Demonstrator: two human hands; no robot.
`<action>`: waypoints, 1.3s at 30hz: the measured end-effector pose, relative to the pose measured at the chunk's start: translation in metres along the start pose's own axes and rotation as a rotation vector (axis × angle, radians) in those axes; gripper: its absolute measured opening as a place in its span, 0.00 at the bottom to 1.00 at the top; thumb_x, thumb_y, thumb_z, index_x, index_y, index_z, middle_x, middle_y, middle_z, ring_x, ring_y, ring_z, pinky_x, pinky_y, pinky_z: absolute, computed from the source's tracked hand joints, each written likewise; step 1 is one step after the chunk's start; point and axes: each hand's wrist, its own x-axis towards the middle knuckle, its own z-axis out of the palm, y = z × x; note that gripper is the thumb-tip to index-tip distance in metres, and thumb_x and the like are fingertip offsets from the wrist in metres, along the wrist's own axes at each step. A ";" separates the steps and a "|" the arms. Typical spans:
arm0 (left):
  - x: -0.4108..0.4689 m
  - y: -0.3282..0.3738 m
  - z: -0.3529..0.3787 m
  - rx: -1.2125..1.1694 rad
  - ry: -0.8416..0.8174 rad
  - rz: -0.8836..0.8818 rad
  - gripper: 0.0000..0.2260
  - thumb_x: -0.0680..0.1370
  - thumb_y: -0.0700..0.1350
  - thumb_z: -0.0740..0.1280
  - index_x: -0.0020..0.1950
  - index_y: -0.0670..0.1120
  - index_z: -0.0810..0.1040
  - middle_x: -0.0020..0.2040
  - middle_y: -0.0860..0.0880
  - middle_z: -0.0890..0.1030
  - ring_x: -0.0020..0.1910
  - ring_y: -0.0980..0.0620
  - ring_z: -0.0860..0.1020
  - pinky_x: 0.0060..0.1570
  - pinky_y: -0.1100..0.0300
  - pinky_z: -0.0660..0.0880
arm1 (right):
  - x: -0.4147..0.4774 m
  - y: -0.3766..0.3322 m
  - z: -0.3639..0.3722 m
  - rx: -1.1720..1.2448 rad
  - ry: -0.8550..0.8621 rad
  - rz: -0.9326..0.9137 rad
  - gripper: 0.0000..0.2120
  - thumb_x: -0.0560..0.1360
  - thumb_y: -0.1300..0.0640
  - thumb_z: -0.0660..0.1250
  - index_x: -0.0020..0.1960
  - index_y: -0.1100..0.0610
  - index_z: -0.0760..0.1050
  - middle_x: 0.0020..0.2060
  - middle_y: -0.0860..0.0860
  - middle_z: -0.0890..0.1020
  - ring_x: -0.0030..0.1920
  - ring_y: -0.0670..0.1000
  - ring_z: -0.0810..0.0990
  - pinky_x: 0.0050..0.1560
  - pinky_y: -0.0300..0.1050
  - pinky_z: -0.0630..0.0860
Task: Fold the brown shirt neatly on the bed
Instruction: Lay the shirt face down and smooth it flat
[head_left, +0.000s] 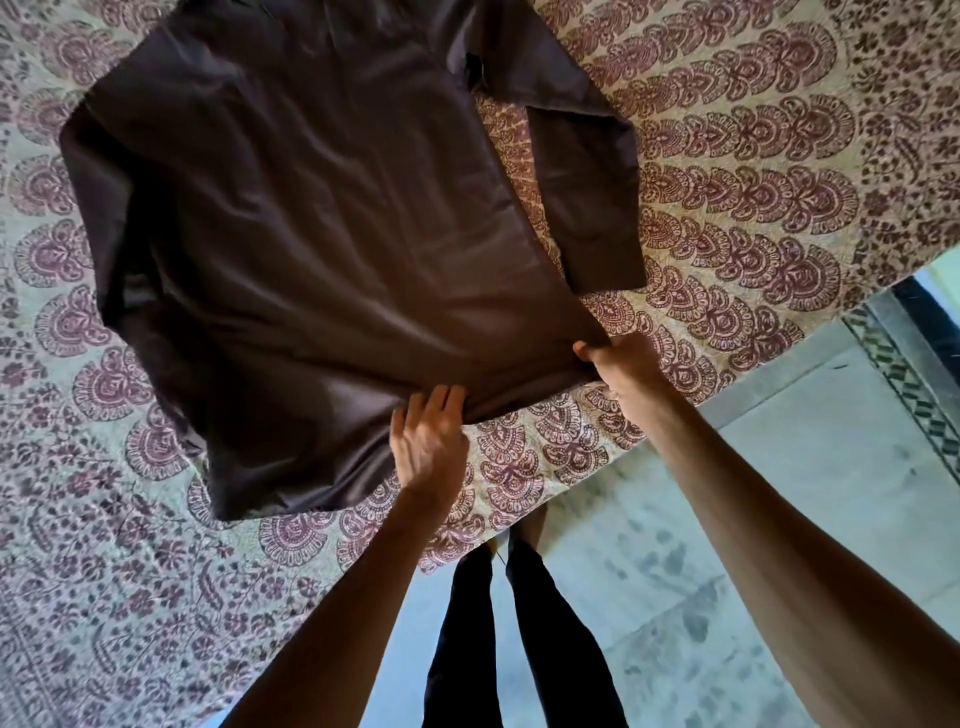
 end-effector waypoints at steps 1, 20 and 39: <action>-0.005 -0.006 -0.001 -0.001 0.005 -0.010 0.17 0.63 0.34 0.66 0.48 0.48 0.78 0.41 0.49 0.80 0.41 0.44 0.77 0.42 0.52 0.74 | 0.002 0.002 0.001 -0.045 0.028 -0.025 0.13 0.72 0.52 0.74 0.36 0.57 0.74 0.39 0.58 0.80 0.37 0.57 0.81 0.34 0.47 0.78; -0.044 -0.120 -0.012 -0.334 0.040 -0.212 0.11 0.76 0.46 0.59 0.49 0.47 0.80 0.45 0.44 0.80 0.43 0.41 0.78 0.41 0.51 0.76 | -0.065 0.022 0.067 -0.695 0.219 -0.816 0.12 0.70 0.59 0.71 0.52 0.51 0.76 0.52 0.53 0.78 0.57 0.56 0.73 0.58 0.49 0.66; 0.019 -0.317 -0.029 -0.997 -0.210 -0.957 0.15 0.73 0.47 0.71 0.59 0.44 0.80 0.54 0.39 0.82 0.54 0.40 0.80 0.55 0.47 0.78 | -0.185 -0.012 0.333 -0.565 -0.309 -0.505 0.21 0.81 0.45 0.57 0.48 0.62 0.77 0.45 0.63 0.83 0.50 0.63 0.81 0.47 0.52 0.74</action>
